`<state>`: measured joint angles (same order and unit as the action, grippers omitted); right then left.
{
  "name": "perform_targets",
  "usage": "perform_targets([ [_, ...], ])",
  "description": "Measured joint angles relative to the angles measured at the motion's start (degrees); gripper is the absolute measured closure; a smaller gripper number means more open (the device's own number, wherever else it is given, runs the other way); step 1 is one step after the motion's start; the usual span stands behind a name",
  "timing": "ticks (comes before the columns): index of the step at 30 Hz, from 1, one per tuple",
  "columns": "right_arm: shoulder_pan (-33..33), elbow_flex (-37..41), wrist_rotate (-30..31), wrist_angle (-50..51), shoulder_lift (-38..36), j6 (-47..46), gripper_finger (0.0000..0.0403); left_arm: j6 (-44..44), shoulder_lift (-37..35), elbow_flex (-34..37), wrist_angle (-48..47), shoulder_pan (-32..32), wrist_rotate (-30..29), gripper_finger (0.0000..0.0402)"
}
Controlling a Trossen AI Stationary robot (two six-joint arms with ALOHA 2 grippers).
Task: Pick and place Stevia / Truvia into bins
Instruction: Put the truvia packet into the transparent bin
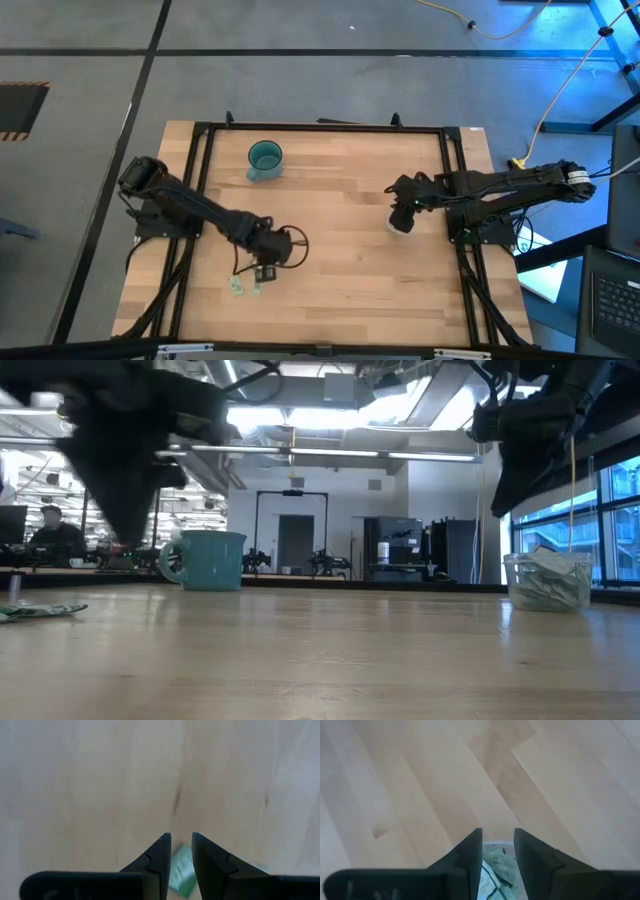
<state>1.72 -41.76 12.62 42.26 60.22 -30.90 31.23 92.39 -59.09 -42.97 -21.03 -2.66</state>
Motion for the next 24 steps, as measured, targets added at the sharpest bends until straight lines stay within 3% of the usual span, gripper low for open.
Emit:
perform_targets([
  [9, 0.0, 0.0, 0.0, -0.93, 0.0, -0.04, 0.0287, 6.68, 0.79, -0.02, -1.42, -6.07, -1.66, 0.0332],
  [24, 0.02, -0.04, -0.04, -2.71, 0.01, -0.08, 0.0287, 8.71, 7.9, -0.02, -2.04, -4.33, 1.37, 0.0346],
])
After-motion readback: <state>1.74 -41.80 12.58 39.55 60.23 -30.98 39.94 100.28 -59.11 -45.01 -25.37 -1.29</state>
